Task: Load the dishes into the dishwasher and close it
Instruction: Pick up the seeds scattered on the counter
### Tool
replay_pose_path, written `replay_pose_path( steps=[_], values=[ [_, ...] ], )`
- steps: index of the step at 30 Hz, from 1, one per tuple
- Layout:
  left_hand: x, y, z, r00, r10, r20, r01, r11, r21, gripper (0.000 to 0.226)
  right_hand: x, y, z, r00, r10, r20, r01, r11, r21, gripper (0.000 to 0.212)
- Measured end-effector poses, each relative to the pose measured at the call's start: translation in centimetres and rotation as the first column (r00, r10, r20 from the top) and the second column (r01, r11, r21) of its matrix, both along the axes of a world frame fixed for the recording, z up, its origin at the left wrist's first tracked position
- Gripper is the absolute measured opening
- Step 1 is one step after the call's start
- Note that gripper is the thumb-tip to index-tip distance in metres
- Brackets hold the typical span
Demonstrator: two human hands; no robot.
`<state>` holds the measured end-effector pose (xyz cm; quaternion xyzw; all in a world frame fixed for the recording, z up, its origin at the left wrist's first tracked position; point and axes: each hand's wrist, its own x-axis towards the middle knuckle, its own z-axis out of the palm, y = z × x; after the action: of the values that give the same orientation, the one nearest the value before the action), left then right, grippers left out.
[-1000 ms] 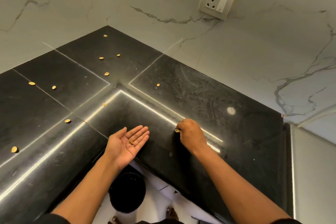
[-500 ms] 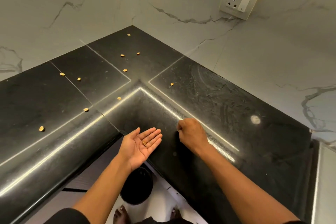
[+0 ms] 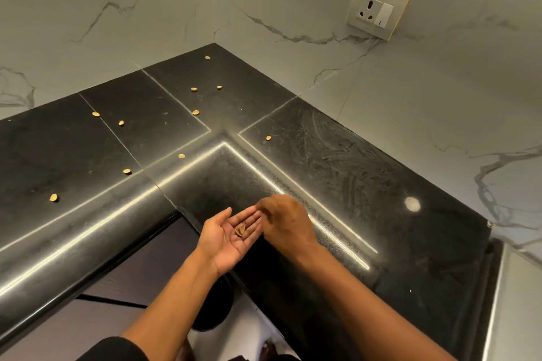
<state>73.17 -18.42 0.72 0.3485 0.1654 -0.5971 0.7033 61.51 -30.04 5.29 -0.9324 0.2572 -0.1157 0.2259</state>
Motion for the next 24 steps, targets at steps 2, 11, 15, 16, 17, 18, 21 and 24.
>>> replay_pose_path(
  steps=[2,11,15,16,17,18,21,24],
  values=[
    [-0.4,0.1,-0.3,0.999,0.028,-0.022,-0.028,1.0,-0.01,0.053,-1.9,-2.3,-0.6,0.994,-0.104,-0.041,0.103,0.995,-0.011,0.024],
    [-0.8,0.7,-0.4,0.999,0.053,-0.01,-0.053,0.999,-0.011,0.054,-4.4,-4.8,-3.1,0.965,-0.13,-0.227,0.103,0.987,-0.125,0.02],
    [0.9,0.2,0.0,1.0,0.006,0.008,-0.006,1.0,-0.013,0.054,-3.4,-4.6,-3.4,0.96,-0.129,-0.25,0.093,0.984,-0.152,0.021],
    [1.5,0.1,0.1,1.0,-0.005,0.01,0.005,1.0,-0.016,0.055,-3.1,-4.5,-3.4,0.955,-0.138,-0.264,0.1,0.983,-0.155,0.021],
    [2.0,-0.1,0.2,1.0,-0.019,0.012,0.019,1.0,-0.018,0.055,-2.8,-4.4,-3.3,0.949,-0.152,-0.277,0.112,0.982,-0.154,0.021],
    [2.8,-0.2,0.3,0.999,-0.039,0.017,0.04,0.999,-0.018,0.055,-2.4,-4.2,-3.2,0.943,-0.174,-0.285,0.137,0.98,-0.146,0.02],
    [5.1,-0.7,0.5,0.996,-0.084,0.032,0.085,0.996,-0.002,0.056,-0.4,-3.8,-2.5,0.935,-0.247,-0.253,0.231,0.969,-0.091,0.017],
    [7.2,-1.5,0.8,0.991,-0.13,0.032,0.129,0.992,0.01,0.056,2.7,-2.8,-1.4,0.958,-0.274,-0.086,0.271,0.962,-0.042,0.011]
  ],
)
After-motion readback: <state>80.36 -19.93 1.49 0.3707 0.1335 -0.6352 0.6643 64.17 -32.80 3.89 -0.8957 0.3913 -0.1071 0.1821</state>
